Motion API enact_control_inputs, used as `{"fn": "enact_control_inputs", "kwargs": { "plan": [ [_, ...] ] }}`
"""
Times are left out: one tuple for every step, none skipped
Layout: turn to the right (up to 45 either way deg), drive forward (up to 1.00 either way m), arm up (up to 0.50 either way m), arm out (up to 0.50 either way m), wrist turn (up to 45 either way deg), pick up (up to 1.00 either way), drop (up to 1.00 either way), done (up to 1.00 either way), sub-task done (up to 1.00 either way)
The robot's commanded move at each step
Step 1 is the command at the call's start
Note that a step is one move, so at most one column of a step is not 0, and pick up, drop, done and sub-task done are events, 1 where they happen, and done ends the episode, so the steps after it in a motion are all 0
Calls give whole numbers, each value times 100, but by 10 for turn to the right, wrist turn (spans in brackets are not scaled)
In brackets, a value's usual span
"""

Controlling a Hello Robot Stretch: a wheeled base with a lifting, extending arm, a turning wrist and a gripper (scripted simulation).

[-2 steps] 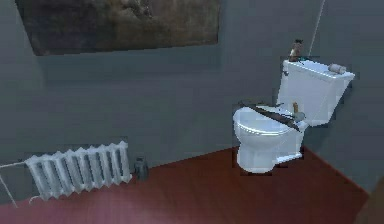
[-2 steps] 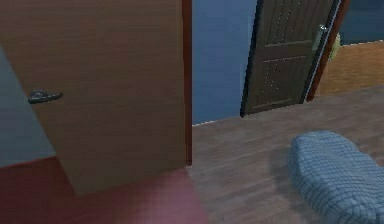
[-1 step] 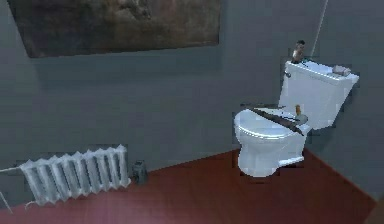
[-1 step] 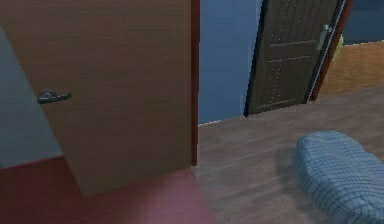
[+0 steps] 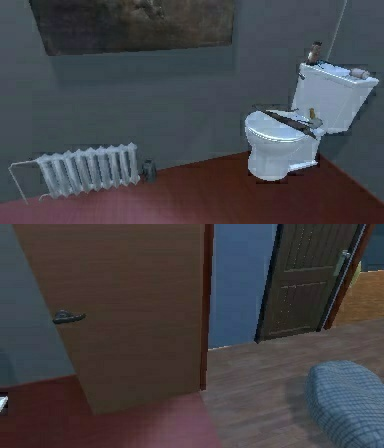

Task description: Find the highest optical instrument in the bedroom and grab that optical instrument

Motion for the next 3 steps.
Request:
{"fn": "enact_control_inputs", "kwargs": {
  "plan": [
    [0,50,0,0,0,0,0,0,0],
    [-450,0,0,0,0,0,0,0,0],
    [-210,0,0,0,0,0,0,0,0]
  ]
}}
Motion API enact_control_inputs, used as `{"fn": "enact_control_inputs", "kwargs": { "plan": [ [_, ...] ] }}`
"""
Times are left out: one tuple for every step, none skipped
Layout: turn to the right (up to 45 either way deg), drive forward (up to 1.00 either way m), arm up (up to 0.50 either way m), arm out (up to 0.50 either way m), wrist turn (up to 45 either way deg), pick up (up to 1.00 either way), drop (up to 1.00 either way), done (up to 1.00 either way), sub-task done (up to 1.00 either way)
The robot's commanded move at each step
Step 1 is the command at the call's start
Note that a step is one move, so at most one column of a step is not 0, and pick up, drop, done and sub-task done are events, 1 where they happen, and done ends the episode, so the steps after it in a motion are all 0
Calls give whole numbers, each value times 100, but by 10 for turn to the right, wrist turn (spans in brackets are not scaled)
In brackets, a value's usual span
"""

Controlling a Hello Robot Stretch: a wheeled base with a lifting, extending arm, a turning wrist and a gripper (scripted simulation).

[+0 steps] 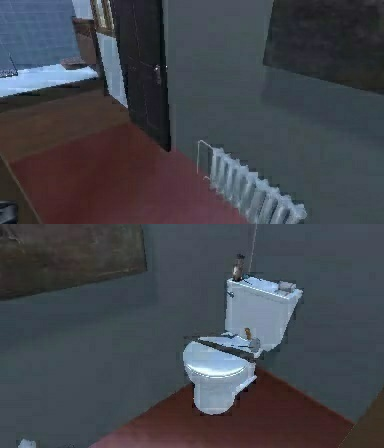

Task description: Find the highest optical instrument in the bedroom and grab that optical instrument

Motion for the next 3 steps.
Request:
{"fn": "enact_control_inputs", "kwargs": {
  "plan": [
    [0,75,0,0,0,0,0,0,0],
    [-390,0,0,0,0,0,0,0,0],
    [0,45,0,0,0,0,0,0,0]
  ]
}}
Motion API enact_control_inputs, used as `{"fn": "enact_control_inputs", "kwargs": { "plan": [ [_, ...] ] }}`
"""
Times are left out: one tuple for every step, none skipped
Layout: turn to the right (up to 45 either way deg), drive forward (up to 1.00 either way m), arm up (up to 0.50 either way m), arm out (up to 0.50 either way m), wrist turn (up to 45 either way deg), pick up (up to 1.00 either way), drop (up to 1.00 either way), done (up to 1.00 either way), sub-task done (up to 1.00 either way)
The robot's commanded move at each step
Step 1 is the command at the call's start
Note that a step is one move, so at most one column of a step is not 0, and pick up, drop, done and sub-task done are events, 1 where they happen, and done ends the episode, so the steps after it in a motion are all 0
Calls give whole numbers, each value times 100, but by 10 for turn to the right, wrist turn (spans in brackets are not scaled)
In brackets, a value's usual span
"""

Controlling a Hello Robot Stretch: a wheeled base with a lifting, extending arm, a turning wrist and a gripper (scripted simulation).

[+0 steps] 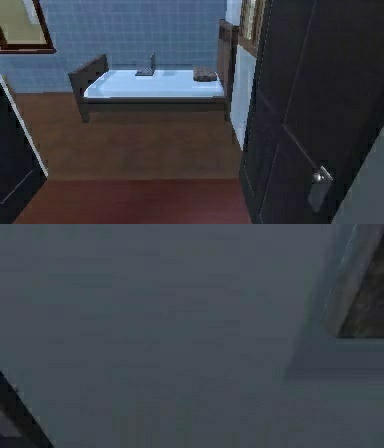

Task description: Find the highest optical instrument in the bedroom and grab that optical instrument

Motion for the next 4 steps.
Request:
{"fn": "enact_control_inputs", "kwargs": {
  "plan": [
    [-300,0,0,0,0,0,0,0,0],
    [0,100,0,0,0,0,0,0,0],
    [-60,0,0,0,0,0,0,0,0],
    [0,90,0,0,0,0,0,0,0]
  ]
}}
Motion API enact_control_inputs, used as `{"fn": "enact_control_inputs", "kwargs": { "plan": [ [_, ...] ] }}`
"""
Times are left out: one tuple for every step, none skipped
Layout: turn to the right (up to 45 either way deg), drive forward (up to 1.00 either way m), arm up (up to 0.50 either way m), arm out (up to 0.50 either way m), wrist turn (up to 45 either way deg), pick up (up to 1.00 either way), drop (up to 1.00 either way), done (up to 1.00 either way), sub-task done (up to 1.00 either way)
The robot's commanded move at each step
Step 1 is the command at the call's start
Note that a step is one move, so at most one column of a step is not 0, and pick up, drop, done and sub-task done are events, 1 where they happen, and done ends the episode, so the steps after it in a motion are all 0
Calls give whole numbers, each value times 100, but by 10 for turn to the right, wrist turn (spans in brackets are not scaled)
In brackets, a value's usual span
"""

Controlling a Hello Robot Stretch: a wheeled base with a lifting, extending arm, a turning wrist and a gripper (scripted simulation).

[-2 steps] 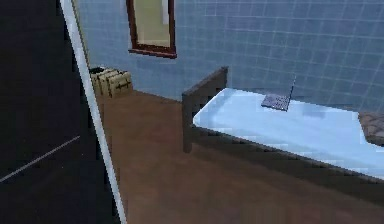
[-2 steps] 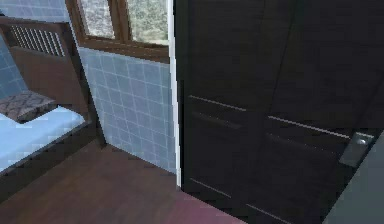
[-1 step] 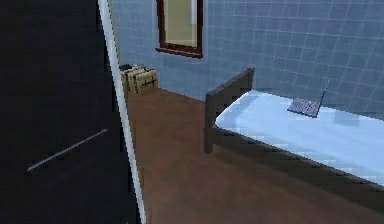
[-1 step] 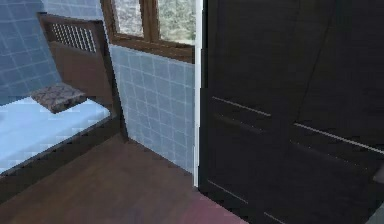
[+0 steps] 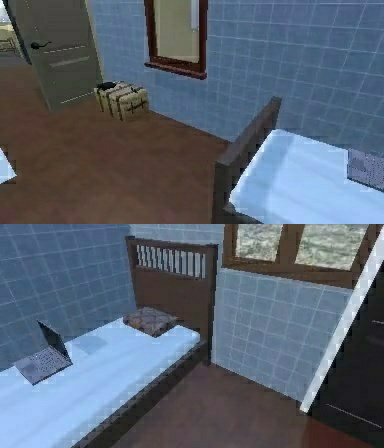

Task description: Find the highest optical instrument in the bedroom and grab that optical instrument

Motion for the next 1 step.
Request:
{"fn": "enact_control_inputs", "kwargs": {
  "plan": [
    [270,0,0,0,0,0,0,0,0]
  ]
}}
